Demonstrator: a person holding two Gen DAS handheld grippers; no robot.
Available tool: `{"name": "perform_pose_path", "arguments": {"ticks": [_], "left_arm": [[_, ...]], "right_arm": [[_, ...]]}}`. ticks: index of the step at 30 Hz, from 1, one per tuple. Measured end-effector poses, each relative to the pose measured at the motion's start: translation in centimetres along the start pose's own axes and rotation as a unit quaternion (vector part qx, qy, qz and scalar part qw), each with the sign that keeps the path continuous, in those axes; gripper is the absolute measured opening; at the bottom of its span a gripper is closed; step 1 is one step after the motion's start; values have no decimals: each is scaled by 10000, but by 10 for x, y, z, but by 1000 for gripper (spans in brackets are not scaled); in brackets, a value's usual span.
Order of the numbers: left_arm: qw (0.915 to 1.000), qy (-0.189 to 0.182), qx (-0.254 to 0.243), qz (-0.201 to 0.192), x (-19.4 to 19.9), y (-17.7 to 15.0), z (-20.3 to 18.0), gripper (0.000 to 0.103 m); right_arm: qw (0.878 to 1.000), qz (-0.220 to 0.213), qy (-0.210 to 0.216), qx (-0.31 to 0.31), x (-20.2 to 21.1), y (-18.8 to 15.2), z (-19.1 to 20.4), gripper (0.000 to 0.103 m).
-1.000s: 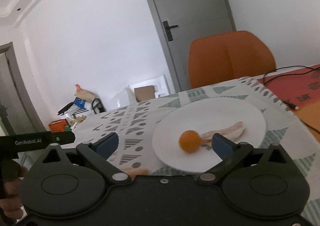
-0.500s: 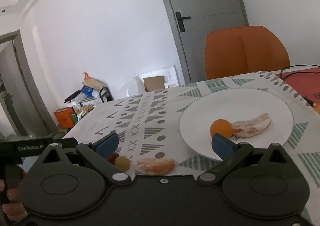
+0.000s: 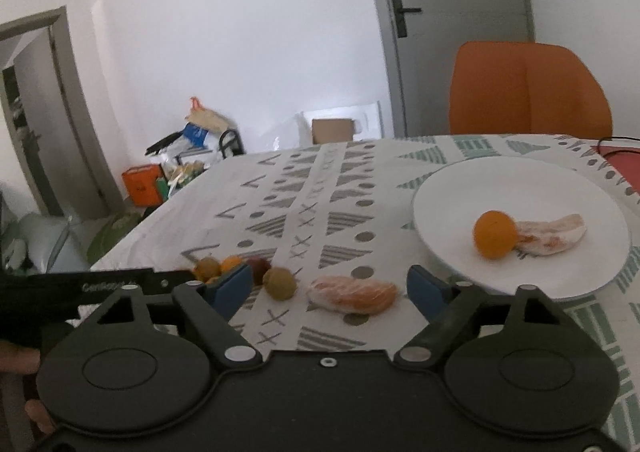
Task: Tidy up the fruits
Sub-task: 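Return both tools to the fruit cluster and grasp another orange with the left gripper, then grasp a brown kiwi with the right gripper while the left gripper holds the orange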
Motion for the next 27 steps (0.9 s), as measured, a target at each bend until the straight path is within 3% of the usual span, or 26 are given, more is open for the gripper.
{"name": "perform_pose_path", "arguments": {"ticks": [2, 4, 13, 15, 27], "left_arm": [[10000, -80, 26, 24, -2, -1, -1, 49], [9999, -147, 33, 63, -1, -2, -1, 38], [9995, -18, 301, -63, 13, 3, 21, 38], [9993, 48, 348, -101, 16, 4, 27, 38], [9981, 303, 508, -196, 22, 11, 49, 38]], "right_arm": [[9999, 71, 66, 59, -3, -1, 5, 73], [9998, 124, 147, 106, -6, -2, 10, 71], [9981, 275, 415, 376, -24, -1, 32, 58], [9978, 309, 424, 411, -29, 0, 35, 51], [9974, 354, 312, 540, -47, 6, 38, 45]]}}
Point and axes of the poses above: each gripper's, at about its wrist camera, not at the fingertips, and x roughly against the way its jaws point, z to its left, y to its top, the point moved 4 cm from there along -x, roughly the way its jaws point
